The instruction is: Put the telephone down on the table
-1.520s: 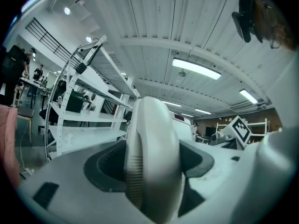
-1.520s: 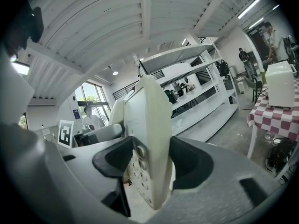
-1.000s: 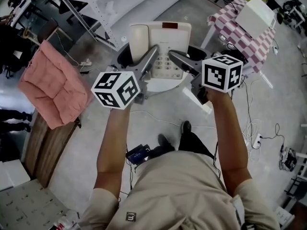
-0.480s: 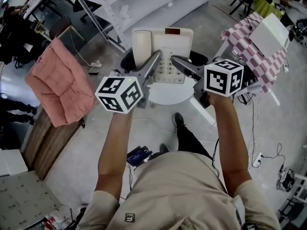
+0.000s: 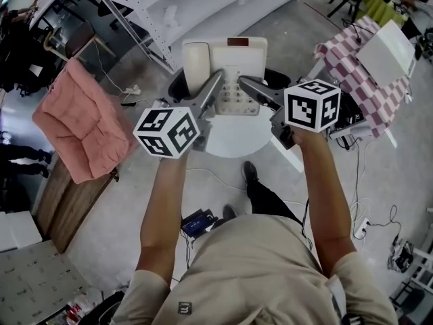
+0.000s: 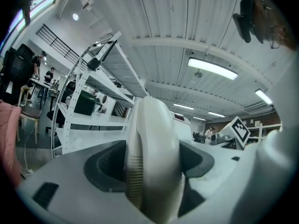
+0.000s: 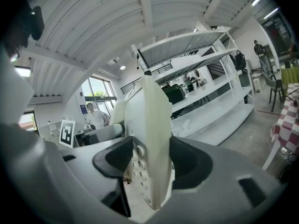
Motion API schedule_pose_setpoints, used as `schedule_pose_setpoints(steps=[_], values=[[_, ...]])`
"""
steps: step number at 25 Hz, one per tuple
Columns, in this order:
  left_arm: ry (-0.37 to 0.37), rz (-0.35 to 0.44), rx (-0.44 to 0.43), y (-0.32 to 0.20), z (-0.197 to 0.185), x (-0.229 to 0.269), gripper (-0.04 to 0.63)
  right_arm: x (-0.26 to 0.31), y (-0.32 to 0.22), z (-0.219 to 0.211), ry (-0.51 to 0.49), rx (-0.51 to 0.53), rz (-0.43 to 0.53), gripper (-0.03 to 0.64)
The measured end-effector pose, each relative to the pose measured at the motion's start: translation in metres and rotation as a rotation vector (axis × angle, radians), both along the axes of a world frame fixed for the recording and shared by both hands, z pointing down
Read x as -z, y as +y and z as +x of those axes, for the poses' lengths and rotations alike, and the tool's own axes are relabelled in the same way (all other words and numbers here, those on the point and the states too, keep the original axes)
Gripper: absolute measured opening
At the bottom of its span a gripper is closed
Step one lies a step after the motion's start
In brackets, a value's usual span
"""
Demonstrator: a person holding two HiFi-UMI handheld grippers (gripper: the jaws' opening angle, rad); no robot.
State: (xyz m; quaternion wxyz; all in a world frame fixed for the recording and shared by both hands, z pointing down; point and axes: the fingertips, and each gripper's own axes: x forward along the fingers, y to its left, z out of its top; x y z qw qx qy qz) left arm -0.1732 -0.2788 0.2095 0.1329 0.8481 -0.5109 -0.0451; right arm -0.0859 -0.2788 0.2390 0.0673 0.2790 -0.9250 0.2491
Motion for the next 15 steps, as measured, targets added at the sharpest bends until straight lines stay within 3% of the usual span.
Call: schedule_pose_setpoints(steps=[15], values=[[-0.005, -0.12, -0.03, -0.092, 0.026, -0.079, 0.325, -0.079, -0.086, 0.026, -0.007, -0.028, -0.12, 0.235]])
